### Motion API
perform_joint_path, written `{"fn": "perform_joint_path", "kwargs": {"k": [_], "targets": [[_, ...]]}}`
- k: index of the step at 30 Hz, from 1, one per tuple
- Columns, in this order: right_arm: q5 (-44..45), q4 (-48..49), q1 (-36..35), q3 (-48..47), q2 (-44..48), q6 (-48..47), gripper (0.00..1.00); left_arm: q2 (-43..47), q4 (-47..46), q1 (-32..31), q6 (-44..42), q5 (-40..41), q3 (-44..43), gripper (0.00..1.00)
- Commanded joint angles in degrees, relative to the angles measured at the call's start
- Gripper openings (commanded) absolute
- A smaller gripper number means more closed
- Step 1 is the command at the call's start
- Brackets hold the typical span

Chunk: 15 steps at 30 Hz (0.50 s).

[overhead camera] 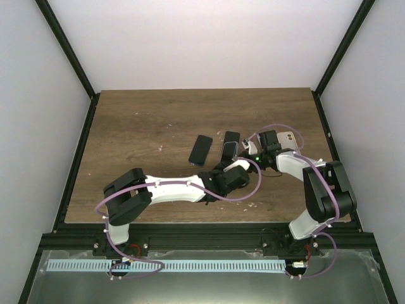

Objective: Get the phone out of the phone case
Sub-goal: Remove the phone case from the phone.

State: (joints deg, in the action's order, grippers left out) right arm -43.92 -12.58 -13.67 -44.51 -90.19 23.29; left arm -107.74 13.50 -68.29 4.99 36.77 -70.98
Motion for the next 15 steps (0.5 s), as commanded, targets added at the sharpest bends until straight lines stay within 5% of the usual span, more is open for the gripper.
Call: {"fn": "perform_joint_path", "kwargs": {"k": [1,15], "targets": [[-3.9,0.9,0.5,-2.8,0.1,0.4,0.01,-0.9,0.0,0.0,-0.6,-0.3,0.0,0.45],[-5.7,1.0,1.1,-2.8,-0.4,0.7,0.01,-1.9,0.3,0.6,0.2,3.5,2.1,0.42]]}}
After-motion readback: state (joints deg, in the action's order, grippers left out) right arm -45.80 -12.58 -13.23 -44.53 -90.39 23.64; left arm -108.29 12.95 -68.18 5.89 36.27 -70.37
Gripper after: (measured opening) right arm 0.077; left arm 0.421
